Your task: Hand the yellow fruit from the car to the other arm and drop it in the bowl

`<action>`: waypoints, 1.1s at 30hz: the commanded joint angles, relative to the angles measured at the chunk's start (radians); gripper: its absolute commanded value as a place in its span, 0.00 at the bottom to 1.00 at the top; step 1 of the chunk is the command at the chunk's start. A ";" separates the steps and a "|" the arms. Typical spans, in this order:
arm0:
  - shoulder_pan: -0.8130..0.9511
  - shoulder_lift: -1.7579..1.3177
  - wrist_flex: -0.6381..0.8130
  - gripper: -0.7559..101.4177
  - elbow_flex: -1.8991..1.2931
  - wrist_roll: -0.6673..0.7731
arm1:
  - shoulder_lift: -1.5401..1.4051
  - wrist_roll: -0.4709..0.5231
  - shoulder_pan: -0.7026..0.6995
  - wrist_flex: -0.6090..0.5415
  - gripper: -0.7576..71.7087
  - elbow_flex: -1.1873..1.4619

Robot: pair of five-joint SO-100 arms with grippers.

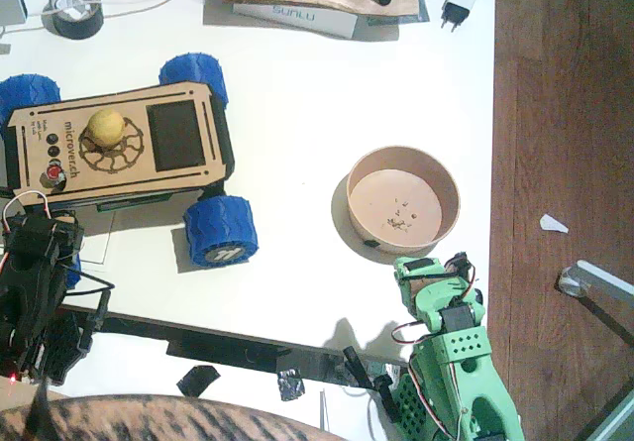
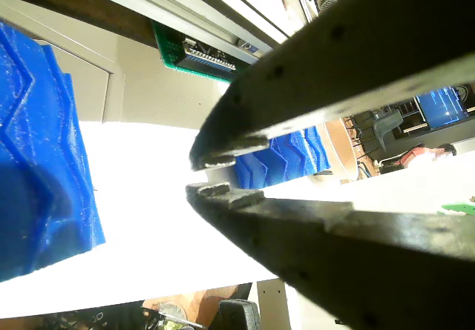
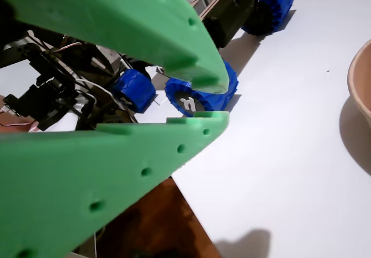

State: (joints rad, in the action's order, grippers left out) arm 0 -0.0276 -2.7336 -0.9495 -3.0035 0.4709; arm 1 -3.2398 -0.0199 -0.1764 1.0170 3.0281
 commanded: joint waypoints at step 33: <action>-0.012 0.166 -0.247 0.01 0.584 0.002 | -0.008 0.058 -0.008 0.040 0.01 -0.060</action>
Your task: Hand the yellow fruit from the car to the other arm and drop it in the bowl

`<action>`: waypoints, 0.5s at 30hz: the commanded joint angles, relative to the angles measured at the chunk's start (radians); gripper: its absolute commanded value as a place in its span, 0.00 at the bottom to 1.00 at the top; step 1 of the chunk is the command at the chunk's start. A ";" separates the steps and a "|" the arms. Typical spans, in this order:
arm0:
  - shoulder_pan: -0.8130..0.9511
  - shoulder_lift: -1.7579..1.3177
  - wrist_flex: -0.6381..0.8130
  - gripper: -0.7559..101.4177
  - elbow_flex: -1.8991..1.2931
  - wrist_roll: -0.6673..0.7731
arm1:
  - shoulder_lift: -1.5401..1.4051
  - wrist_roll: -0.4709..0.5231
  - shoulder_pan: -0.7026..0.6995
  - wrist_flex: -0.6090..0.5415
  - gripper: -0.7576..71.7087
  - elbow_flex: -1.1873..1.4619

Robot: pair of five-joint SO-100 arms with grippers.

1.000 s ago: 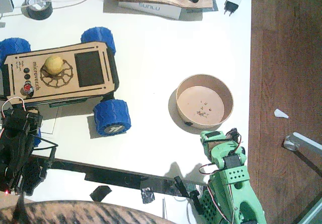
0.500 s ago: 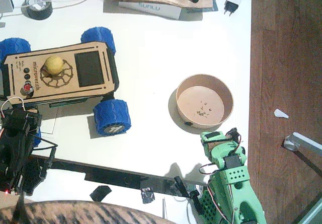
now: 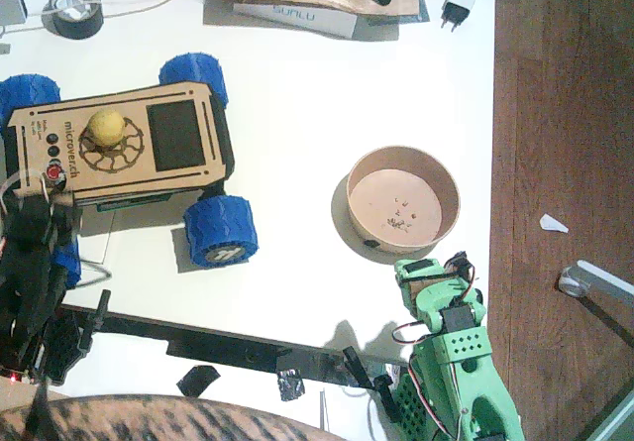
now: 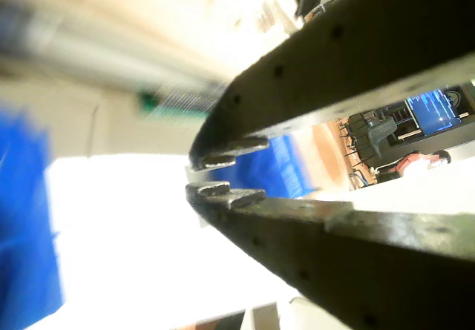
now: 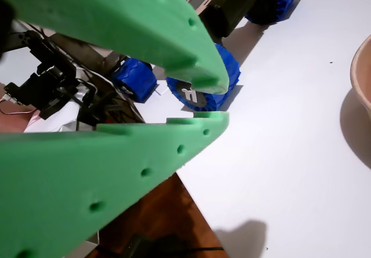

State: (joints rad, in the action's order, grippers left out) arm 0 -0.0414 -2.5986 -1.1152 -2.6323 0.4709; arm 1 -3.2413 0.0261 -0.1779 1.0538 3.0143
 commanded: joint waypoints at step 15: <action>-0.003 0.242 -0.175 0.01 0.621 0.002 | -0.006 0.017 -0.009 0.005 0.01 -0.046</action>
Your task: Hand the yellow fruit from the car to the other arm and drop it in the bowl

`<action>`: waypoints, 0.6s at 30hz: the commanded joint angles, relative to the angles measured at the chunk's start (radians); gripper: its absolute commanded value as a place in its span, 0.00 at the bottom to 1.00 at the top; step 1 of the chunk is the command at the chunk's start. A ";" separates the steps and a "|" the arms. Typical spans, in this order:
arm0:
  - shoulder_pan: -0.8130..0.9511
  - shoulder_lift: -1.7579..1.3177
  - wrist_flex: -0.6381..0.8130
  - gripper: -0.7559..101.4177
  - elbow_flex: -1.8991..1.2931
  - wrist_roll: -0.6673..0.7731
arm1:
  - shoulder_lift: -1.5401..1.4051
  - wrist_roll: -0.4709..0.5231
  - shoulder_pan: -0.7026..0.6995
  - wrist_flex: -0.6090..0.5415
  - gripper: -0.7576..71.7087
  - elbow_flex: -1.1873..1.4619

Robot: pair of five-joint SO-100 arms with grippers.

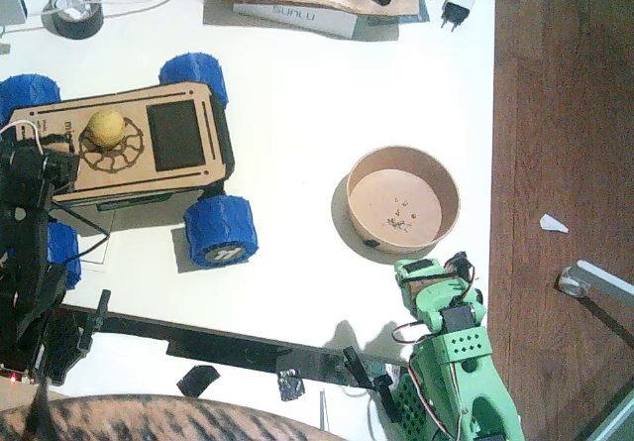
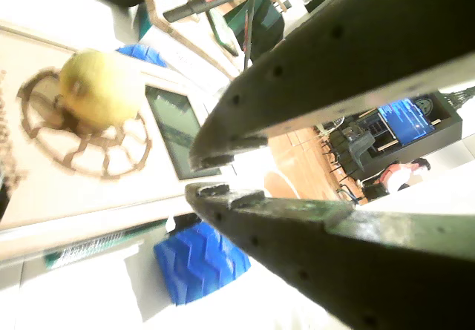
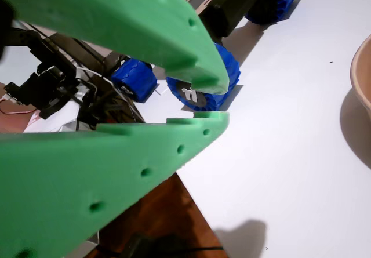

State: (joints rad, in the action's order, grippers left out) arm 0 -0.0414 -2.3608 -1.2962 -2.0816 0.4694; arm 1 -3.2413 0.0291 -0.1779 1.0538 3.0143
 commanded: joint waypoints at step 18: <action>-0.143 0.265 0.189 0.14 0.130 0.002 | -0.006 0.018 -0.011 0.003 0.01 -0.046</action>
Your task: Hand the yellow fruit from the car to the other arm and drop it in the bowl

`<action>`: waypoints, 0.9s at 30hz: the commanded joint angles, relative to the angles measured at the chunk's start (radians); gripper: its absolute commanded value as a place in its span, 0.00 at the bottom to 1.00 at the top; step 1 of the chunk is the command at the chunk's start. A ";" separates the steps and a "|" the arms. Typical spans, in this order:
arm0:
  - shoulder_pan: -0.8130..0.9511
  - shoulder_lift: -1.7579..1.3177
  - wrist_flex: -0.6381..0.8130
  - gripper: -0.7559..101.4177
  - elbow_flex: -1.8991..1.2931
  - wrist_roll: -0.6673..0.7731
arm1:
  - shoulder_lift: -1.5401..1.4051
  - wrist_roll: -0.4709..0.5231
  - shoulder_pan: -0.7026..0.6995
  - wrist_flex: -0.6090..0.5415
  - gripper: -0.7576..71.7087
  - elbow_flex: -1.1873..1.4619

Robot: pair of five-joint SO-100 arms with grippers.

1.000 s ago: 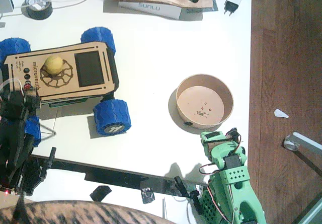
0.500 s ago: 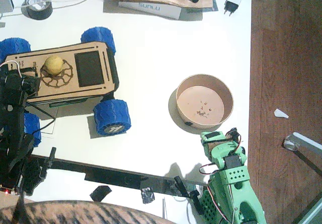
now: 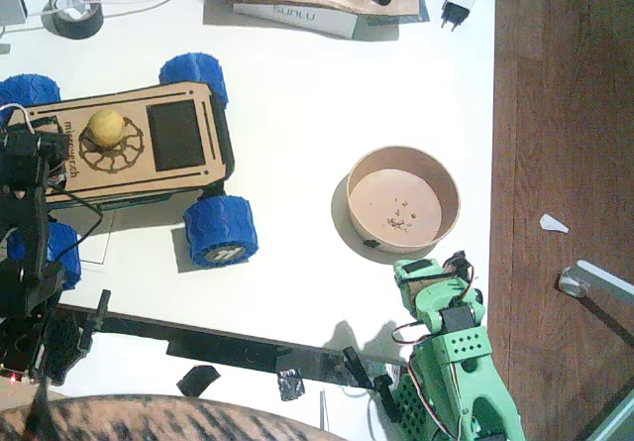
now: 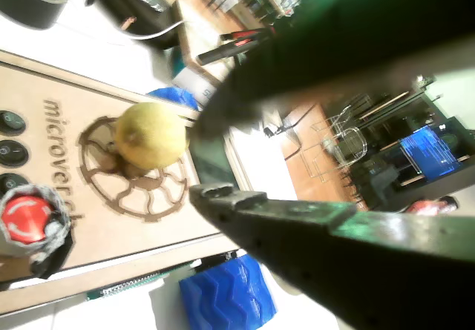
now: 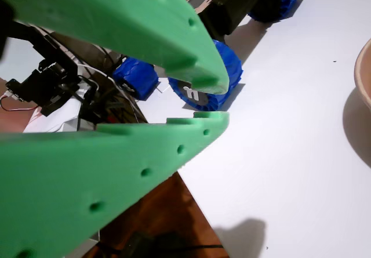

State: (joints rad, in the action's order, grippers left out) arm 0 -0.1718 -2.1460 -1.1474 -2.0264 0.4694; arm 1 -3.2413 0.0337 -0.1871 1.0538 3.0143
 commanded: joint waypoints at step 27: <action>0.124 0.472 0.074 0.41 0.367 0.002 | -0.006 0.018 0.002 0.002 0.01 -0.046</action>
State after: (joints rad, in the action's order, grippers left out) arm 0 -0.0706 -1.6950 -1.1213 -1.7165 0.4694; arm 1 -3.2413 0.0383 -0.1871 1.0538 3.0143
